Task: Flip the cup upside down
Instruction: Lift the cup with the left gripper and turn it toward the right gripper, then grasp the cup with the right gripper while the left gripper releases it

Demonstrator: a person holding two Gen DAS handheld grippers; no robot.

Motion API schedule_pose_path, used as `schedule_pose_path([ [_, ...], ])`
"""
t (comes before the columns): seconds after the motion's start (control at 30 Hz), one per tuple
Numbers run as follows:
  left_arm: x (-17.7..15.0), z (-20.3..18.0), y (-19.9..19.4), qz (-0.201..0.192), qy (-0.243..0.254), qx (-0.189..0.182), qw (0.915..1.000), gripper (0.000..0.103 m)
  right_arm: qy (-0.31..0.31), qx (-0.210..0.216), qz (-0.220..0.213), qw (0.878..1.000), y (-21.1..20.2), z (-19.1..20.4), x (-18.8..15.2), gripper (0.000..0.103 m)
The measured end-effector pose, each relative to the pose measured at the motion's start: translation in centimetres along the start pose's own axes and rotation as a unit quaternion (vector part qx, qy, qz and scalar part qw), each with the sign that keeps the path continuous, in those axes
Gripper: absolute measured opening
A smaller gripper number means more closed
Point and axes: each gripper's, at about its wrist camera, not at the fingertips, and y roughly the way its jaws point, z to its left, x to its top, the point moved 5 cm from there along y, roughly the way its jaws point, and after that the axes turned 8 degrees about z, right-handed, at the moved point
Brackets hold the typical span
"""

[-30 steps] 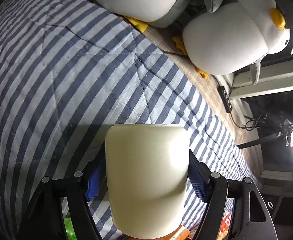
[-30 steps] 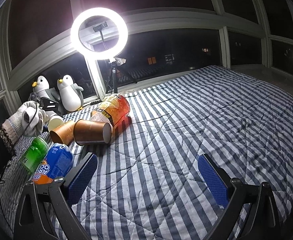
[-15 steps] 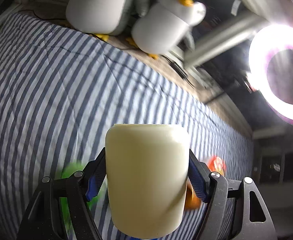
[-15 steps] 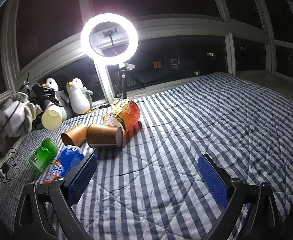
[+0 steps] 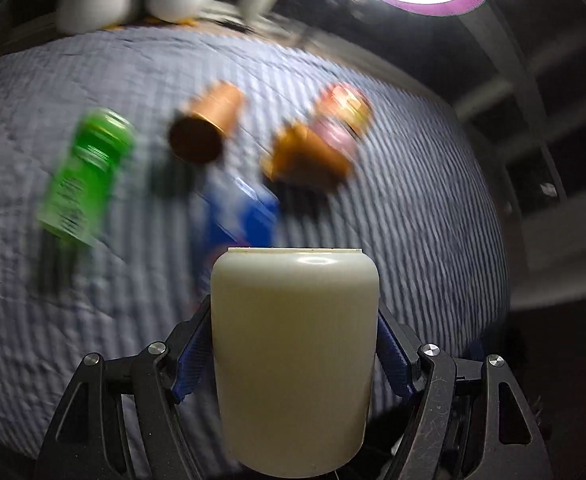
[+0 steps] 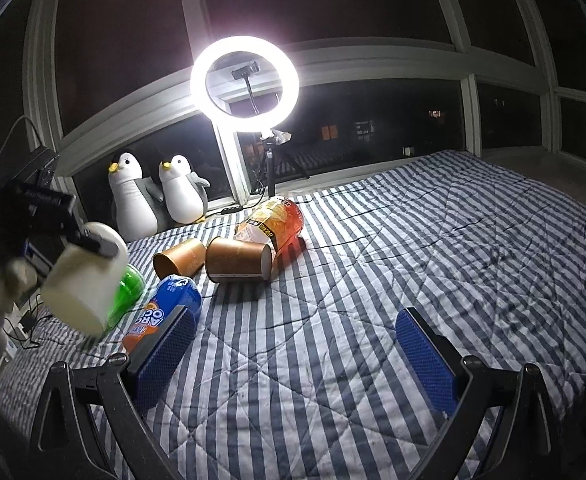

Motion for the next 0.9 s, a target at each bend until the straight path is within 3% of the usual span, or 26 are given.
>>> schedule_pose_path([
  [0.2,-2.5,-3.9,6.2,0.035,0.016,-0.006,0.9993,0.076,0.000,-0.006,0.005,1.000,-1.7,-1.4,-0.8,0.099],
  [0.57,0.6,-3.5,13.5,0.041,-0.054,-0.006,0.9977,0.076,0.018,-0.020,0.018,0.999,-2.4,-4.6,-1.4,0.099],
  [0.77,1.7,-4.3,14.4,0.042,-0.032,-0.003,0.9986,0.081,0.022,-0.012,0.037,0.999,-1.6,-5.2,-1.7,0.099],
  [0.9,1.9,-5.5,12.3,0.013,0.000,0.005,0.9999,0.084,0.034,0.016,0.057,0.998,-0.8,-5.4,-1.3,0.099],
])
